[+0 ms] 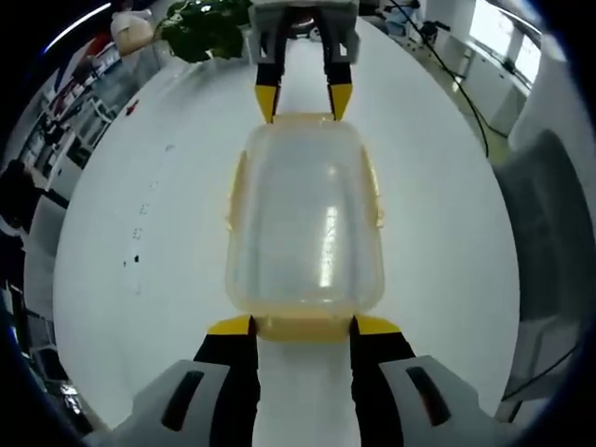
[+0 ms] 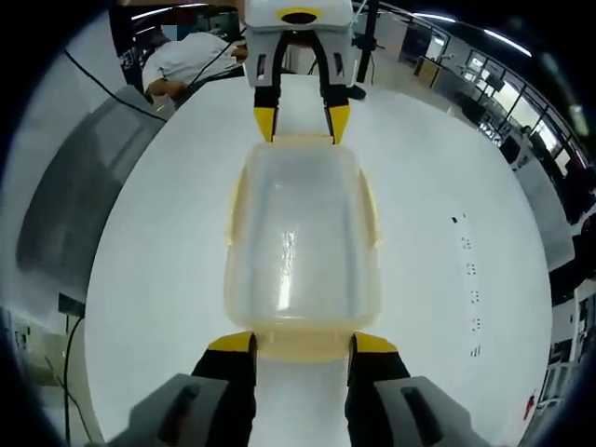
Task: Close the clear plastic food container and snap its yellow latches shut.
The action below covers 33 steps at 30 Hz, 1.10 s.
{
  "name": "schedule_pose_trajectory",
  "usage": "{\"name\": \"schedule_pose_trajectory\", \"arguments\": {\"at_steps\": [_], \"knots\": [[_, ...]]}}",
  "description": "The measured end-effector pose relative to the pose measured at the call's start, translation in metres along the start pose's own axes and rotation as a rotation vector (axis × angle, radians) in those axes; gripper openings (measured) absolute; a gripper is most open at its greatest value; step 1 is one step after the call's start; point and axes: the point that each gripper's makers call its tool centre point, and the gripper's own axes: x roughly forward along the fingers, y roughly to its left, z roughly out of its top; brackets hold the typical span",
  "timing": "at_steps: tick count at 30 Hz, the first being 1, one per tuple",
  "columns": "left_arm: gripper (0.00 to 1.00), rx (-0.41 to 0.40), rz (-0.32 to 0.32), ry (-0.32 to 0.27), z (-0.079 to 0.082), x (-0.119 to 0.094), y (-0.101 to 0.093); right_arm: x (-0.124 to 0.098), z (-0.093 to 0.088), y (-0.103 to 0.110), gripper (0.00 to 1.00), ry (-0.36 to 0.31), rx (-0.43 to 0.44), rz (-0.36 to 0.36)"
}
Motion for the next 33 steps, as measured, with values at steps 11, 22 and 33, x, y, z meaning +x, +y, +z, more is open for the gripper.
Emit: {"name": "schedule_pose_trajectory", "arguments": {"at_steps": [11, 22, 33], "knots": [[0.36, 0.000, -0.018, -0.016, -0.001, 0.001, -0.001, 0.002, 0.000, 0.000, 0.36, -0.007, 0.008, 0.008], [0.40, 0.031, -0.005, -0.012, -0.003, 0.000, 0.000, 0.003, -0.007, -0.003, 0.45, -0.021, 0.036, -0.008], [0.47, -0.066, 0.036, -0.057, -0.006, -0.018, 0.005, -0.019, 0.000, -0.008, 0.48, -0.117, 0.168, -0.049]]}}
